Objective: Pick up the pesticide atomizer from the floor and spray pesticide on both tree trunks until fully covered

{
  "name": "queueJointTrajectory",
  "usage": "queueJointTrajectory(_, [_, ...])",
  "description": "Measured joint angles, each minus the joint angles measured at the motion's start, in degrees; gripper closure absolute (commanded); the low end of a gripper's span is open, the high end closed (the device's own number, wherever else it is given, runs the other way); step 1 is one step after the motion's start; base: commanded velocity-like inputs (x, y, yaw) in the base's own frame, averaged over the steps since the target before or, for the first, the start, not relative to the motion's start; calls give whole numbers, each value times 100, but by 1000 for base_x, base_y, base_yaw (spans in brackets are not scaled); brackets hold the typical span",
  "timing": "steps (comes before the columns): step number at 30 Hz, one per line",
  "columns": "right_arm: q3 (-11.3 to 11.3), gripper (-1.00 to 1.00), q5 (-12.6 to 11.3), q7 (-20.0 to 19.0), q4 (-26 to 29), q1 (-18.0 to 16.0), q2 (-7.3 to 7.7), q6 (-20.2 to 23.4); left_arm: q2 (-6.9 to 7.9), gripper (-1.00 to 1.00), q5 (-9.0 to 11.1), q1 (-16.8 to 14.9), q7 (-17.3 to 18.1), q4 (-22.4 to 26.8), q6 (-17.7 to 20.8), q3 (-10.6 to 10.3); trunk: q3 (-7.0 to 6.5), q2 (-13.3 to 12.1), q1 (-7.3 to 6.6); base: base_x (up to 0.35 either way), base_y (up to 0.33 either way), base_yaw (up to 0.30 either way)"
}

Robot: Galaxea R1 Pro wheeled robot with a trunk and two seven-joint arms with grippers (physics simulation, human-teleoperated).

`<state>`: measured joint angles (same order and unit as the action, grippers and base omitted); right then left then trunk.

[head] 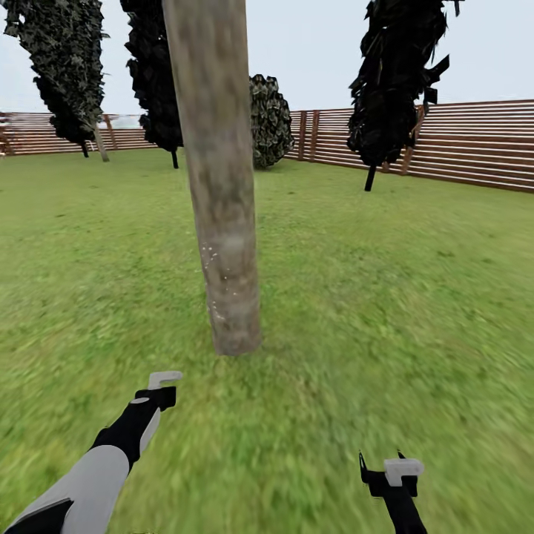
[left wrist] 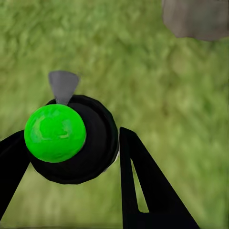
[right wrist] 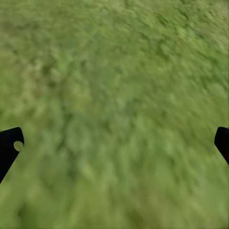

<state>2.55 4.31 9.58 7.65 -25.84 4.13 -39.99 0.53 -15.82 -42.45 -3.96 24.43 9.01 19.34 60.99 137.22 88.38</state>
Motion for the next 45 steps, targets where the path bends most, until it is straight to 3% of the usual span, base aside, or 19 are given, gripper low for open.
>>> queueJointTrajectory(18, [0, -100, 2, 0, 0, 0, 0, 0, 0, 100, 1, 0, 0, 0, -4, 0, 0, 0, 0, 116, -274, 276])
queueJointTrajectory(38, [0, -100, 4, 0, -1, 0, 0, 0, 0, 100, 1, 0, 0, 0, -5, 0, 0, 0, 0, 8, -274, 275])
queueJointTrajectory(45, [0, -100, 6, 0, 0, 0, 0, 0, 0, 100, 8, 0, 0, 0, -5, 0, 0, 0, 0, 74, -274, 119])
